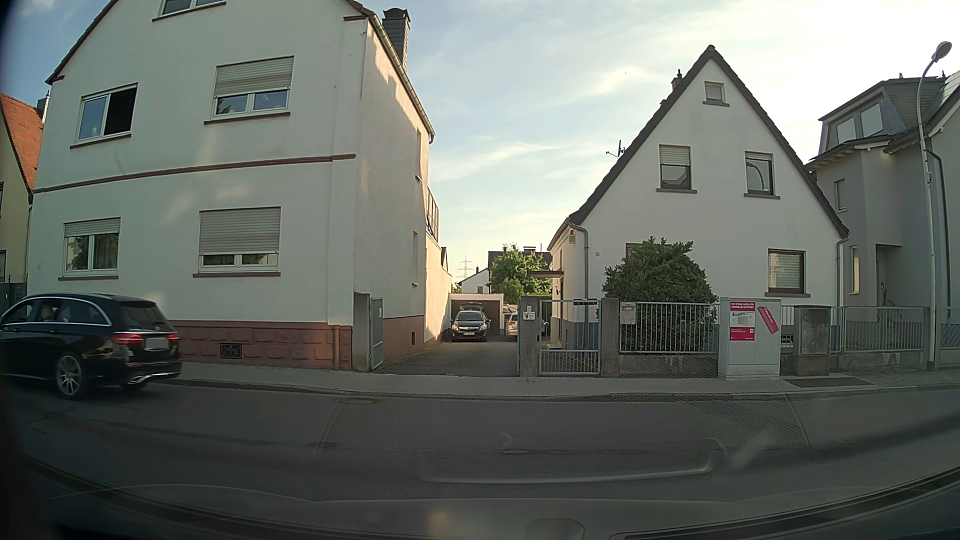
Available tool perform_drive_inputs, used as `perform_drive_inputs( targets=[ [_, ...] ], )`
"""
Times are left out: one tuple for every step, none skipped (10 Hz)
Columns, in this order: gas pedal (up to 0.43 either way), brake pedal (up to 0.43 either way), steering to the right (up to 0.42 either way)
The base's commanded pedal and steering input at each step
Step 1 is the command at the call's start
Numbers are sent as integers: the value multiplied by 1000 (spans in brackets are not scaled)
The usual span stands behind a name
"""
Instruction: Follow the waypoints while adhering to traffic rules and regulations
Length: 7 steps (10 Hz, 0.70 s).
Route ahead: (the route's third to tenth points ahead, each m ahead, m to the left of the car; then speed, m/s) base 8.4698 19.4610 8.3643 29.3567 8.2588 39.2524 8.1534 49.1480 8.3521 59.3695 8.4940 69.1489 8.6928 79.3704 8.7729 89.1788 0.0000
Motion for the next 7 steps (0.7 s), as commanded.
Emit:
perform_drive_inputs(
  targets=[
    [0, 244, -161],
    [0, 244, -160],
    [0, 244, -161],
    [0, 244, -160],
    [0, 244, -160],
    [0, 244, -161],
    [0, 244, -160]
  ],
)
